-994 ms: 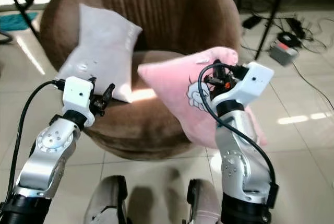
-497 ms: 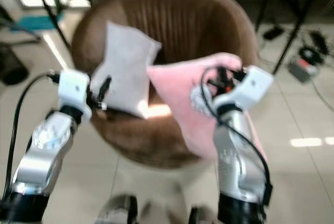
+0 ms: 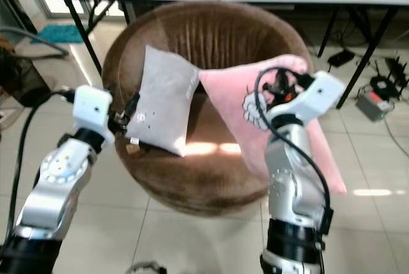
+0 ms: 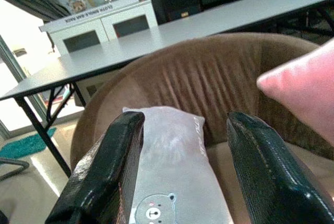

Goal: Move the pillow to the sofa from floor

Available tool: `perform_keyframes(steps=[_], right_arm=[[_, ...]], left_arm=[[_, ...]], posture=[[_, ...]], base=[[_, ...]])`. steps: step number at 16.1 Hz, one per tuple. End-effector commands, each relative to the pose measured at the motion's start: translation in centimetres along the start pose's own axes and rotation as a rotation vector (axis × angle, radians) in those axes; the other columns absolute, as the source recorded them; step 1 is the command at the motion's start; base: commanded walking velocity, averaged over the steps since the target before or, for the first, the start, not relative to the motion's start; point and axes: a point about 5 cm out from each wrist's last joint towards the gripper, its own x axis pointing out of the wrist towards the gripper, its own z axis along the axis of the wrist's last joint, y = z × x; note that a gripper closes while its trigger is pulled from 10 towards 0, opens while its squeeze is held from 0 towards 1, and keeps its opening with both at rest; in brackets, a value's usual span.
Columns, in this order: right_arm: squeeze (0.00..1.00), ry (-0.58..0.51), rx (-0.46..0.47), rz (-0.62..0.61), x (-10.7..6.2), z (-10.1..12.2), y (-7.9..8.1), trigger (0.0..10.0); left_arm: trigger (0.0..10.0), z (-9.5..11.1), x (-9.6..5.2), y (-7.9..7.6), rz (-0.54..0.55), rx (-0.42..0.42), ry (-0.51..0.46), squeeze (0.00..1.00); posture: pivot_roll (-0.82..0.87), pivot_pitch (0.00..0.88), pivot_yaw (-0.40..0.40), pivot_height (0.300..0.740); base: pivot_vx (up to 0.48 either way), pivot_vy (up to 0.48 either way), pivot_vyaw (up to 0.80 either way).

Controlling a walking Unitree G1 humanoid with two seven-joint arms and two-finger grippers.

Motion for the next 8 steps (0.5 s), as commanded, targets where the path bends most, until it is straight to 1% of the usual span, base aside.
perform_keyframes(steps=[1, 2, 3, 4, 5, 6, 7, 8], right_arm=[[0.00, 0.006, -0.031, 0.011, 0.1, -0.1, 0.3, 10.0], [0.00, 0.039, -0.062, 0.007, 0.0, -0.7, 0.3, 10.0], [0.00, 0.062, -0.076, 0.010, -0.5, -1.5, 0.4, 10.0], [0.00, 0.084, -0.046, 0.008, -0.7, -2.0, 0.2, 10.0], [0.00, 0.087, -0.036, 0.003, -0.7, -2.2, 0.1, 10.0], [0.00, 0.093, -0.030, 0.006, -0.7, -2.4, 0.1, 10.0], [0.00, 0.098, -0.052, 0.008, -0.7, -2.5, 0.1, 10.0], [0.00, 0.097, -0.074, 0.009, -0.7, -2.6, 0.1, 10.0]], left_arm=[[10.0, -0.2, -0.4, 0.2, 0.000, -0.011, 0.013, 0.00], [10.0, -0.3, -0.6, 0.2, -0.003, -0.016, 0.015, 0.00], [10.0, -0.4, -0.8, 0.2, -0.010, -0.026, 0.014, 0.00], [10.0, -0.3, -0.8, 0.1, -0.013, -0.026, 0.014, 0.00], [10.0, -0.3, -0.8, 0.1, -0.014, -0.026, 0.015, 0.00], [10.0, -0.4, -0.8, 0.2, -0.023, -0.017, 0.021, 0.00], [10.0, -0.8, -0.9, 0.3, -0.030, 0.002, 0.039, 0.00], [10.0, -0.9, -0.9, 0.4, -0.032, 0.006, 0.043, 0.00]], posture=[[0.06, 0.000, 0.020, 0.740], [0.06, 0.000, 0.018, 0.740], [0.07, 0.002, 0.019, 0.740], [0.07, 0.003, 0.021, 0.740], [0.07, 0.003, 0.023, 0.740], [0.07, 0.004, 0.028, 0.740], [0.07, 0.004, 0.032, 0.740], [0.07, 0.002, 0.032, 0.740]], base=[[0.000, 0.000, 0.00], [0.000, 0.000, 0.00], [0.304, 0.000, 0.00], [0.326, 0.000, 0.00], [0.334, 0.000, 0.00], [0.341, 0.000, -0.80], [0.341, 0.000, -0.80], [0.341, 0.000, 0.00]])
